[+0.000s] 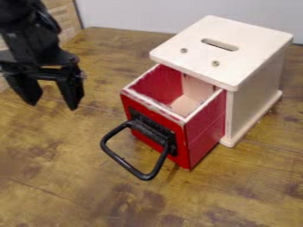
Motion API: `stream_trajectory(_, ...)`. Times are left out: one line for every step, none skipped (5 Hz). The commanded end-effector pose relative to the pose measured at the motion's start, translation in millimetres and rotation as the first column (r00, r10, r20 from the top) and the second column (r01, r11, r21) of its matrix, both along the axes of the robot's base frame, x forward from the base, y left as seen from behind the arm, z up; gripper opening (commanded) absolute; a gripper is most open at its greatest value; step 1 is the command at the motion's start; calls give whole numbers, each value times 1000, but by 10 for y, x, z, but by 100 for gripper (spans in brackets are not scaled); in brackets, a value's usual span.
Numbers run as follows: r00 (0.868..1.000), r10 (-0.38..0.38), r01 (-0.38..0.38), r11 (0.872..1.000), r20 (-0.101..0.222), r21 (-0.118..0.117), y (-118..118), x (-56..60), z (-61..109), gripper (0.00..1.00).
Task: Open the drawer
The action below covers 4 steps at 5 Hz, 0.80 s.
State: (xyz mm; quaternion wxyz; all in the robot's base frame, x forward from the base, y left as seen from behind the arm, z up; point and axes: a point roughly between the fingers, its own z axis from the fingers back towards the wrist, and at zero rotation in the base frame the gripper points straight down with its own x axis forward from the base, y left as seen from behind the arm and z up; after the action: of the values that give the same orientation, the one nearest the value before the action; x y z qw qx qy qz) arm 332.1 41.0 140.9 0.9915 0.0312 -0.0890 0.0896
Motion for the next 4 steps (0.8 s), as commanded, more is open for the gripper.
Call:
stream_trajectory(999, -27, 27, 1000, 46, 11, -141, 194, 177, 100)
stream_trajectory(999, 5, -5, 1000, 38, -6, -183, 236, 173, 100)
stream_trajectory(995, -74, 77, 996, 67, -40, -198, 168, 291, 100)
stream_trajectory(985, -136, 142, 989, 103, -52, -153, 80, 414, 100)
